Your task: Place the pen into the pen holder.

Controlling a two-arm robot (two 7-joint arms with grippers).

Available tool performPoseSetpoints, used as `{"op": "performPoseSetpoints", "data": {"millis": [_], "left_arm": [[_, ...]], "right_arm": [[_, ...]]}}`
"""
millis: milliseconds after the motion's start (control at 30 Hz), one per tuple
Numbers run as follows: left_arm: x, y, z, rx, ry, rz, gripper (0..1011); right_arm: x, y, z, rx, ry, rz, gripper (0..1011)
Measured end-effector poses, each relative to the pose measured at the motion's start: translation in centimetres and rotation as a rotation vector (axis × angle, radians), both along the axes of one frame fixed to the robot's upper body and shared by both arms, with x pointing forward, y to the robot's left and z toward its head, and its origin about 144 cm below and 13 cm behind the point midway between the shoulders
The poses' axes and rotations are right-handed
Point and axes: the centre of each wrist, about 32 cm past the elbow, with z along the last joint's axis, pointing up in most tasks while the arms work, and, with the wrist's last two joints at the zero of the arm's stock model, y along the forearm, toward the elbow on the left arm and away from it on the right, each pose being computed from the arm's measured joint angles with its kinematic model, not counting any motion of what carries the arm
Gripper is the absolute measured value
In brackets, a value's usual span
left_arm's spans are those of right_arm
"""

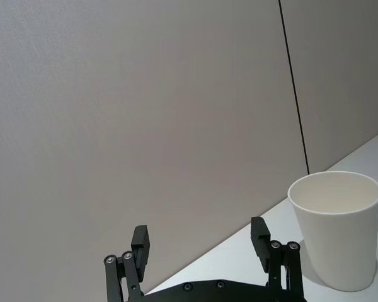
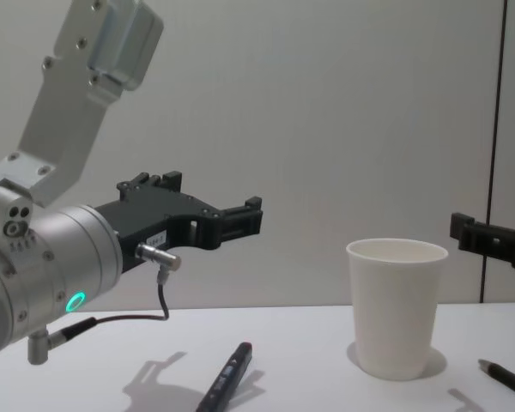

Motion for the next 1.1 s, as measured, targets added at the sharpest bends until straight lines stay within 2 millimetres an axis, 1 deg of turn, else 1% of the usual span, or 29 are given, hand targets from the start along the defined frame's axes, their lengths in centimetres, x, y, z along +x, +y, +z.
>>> {"op": "performPoseSetpoints", "data": {"millis": [833,1100], "left_arm": [[0.0,0.0,0.0,0.0,0.0,0.0,1001],[0.0,0.0,0.0,0.0,0.0,0.0,1001]], "right_arm": [[0.01,-0.02,0.02,0.0,-0.001,0.0,1001],[0.14,-0.68,0.28,-0.007,0.005,-0.007,1001]]}}
